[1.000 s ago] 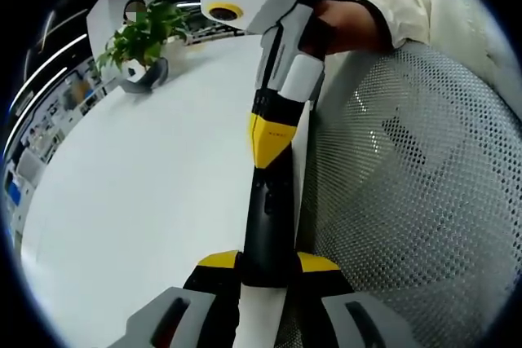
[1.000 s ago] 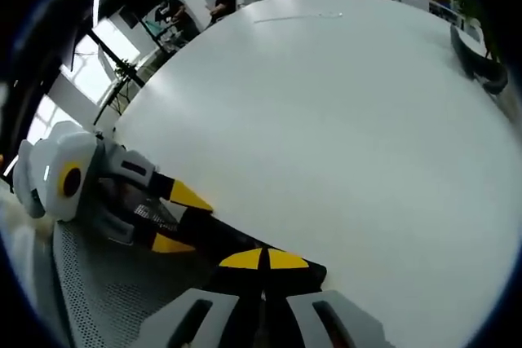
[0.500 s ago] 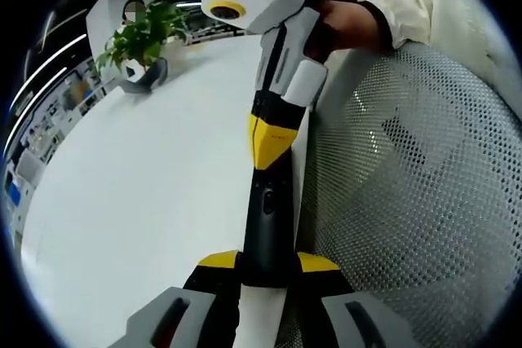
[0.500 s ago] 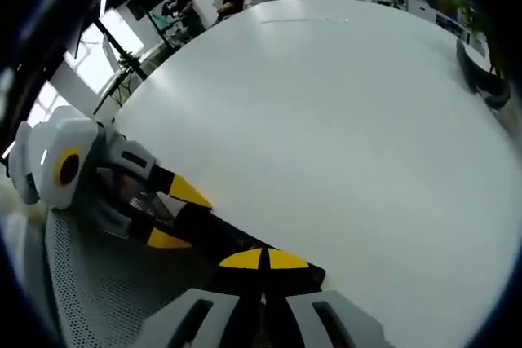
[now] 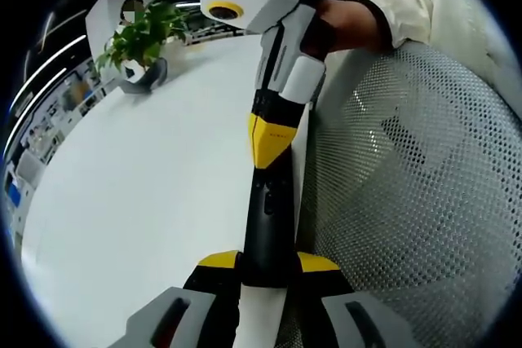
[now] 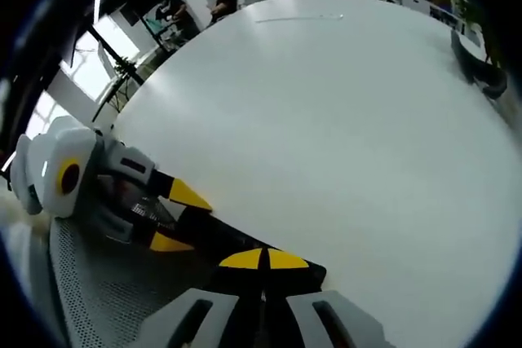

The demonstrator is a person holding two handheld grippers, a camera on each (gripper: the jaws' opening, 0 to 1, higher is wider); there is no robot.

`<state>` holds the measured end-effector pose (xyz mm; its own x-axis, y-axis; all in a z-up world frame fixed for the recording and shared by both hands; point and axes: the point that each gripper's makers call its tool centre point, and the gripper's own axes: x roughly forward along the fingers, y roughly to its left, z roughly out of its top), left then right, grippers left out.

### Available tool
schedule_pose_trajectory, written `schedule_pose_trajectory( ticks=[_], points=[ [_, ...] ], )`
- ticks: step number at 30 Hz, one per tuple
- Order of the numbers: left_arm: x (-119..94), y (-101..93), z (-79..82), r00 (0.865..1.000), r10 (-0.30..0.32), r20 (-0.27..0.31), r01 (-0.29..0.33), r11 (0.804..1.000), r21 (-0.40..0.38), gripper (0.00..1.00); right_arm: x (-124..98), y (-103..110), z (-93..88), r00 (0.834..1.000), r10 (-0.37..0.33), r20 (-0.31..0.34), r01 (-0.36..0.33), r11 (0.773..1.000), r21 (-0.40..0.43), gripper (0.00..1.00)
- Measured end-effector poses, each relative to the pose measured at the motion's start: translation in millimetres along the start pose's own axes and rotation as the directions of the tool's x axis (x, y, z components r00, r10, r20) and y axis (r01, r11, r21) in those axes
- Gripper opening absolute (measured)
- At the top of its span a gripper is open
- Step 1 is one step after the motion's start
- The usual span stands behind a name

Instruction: Press the specified remote control buttons in sequence, fully releasing each button before pressing the next.

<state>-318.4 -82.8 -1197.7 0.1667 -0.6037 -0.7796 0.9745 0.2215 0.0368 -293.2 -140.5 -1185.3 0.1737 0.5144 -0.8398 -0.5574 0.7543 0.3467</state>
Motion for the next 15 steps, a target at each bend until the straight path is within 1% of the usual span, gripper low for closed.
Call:
schedule_pose_trajectory(
  ticks=[5,10,15],
  points=[
    [0.2,0.3,0.0,1.0,0.0,0.0,0.0,1.0,0.001,0.24,-0.6,0.3,0.1,1.0,0.004,0.002,-0.004,1.0,0.01,0.0],
    [-0.3,0.2,0.2,1.0,0.0,0.0,0.0,1.0,0.0,0.24,-1.7,2.0,-2.0,1.0,0.006,-0.012,-0.006,1.0,0.012,0.0],
    [-1.0,0.1,0.5,1.0,0.0,0.001,0.0,1.0,0.0,0.24,-2.5,2.4,-3.5,1.0,0.013,-0.026,-0.013,0.999,0.033,0.0]
  ],
)
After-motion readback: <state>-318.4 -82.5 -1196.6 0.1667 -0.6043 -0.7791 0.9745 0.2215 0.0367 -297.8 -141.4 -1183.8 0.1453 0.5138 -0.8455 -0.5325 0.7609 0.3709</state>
